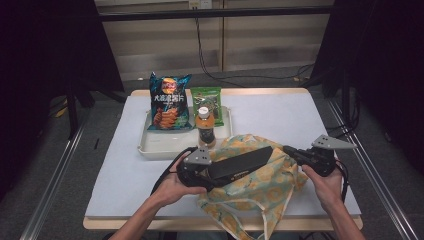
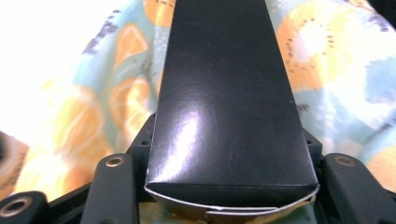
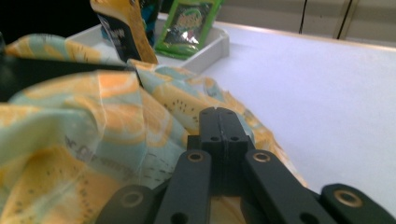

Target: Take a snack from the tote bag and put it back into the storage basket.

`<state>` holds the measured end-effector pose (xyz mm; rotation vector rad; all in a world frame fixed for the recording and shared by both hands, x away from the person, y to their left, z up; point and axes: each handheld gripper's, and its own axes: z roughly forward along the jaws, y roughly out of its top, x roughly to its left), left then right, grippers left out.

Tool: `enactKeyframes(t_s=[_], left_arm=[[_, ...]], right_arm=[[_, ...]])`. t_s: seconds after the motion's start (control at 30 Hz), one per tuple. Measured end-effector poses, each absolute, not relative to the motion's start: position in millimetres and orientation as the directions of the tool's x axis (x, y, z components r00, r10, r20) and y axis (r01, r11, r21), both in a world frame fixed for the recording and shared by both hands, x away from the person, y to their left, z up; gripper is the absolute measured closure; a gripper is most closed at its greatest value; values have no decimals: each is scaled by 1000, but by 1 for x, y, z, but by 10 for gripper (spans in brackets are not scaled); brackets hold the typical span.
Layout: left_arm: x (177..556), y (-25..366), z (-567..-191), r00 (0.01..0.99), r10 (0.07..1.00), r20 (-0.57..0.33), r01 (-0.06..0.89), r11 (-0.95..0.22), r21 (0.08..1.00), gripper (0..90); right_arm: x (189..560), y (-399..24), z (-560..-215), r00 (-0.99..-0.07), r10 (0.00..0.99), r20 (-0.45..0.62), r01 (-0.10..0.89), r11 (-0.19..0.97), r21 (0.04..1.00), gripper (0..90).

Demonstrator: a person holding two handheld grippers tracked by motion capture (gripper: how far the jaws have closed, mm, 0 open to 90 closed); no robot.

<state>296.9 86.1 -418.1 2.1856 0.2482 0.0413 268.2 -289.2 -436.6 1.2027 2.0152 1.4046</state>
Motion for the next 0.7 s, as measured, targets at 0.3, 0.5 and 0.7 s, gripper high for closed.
enactKeyframes(t_s=[0.3,0.5,0.7], left_arm=[[302,96,-405,970,232,-72,182,-500,847,442],[308,105,-401,965,247,-87,199,-474,858,441],[309,108,-400,967,236,-92,198,-479,855,440]], right_arm=[[265,-288,-446,-558,820,129,439,160,884,900],[264,-281,-447,-589,797,134,434,172,884,897],[263,-282,-446,-624,766,154,415,157,896,726]])
